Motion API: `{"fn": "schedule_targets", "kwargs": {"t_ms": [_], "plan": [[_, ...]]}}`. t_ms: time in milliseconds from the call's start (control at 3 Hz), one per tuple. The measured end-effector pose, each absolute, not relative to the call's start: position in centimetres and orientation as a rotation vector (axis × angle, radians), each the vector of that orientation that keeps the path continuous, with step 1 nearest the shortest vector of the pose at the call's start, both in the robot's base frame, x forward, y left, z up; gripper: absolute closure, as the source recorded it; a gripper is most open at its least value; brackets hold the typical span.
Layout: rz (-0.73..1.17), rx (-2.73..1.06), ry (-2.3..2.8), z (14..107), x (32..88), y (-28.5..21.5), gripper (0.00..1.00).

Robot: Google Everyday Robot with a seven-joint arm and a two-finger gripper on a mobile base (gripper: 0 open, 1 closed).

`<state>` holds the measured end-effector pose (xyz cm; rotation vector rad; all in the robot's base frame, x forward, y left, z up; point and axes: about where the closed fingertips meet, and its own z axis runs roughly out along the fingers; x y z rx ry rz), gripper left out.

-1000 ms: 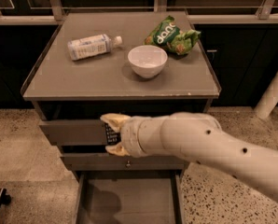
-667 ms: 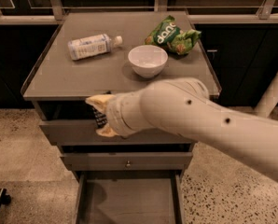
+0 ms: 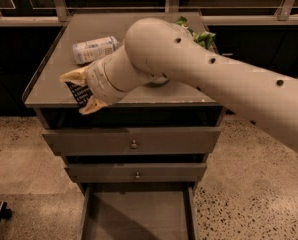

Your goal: Pick rxbar blueberry from bottom drawer and place on counter

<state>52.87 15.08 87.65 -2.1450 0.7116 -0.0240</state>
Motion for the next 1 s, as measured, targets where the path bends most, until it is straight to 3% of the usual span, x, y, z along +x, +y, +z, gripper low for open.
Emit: {"fn": "schedule_targets", "kwargs": {"t_ms": [1000], "plan": [[0.248,-2.036,0.544,86.7,61.6,18.9,1.0]]}}
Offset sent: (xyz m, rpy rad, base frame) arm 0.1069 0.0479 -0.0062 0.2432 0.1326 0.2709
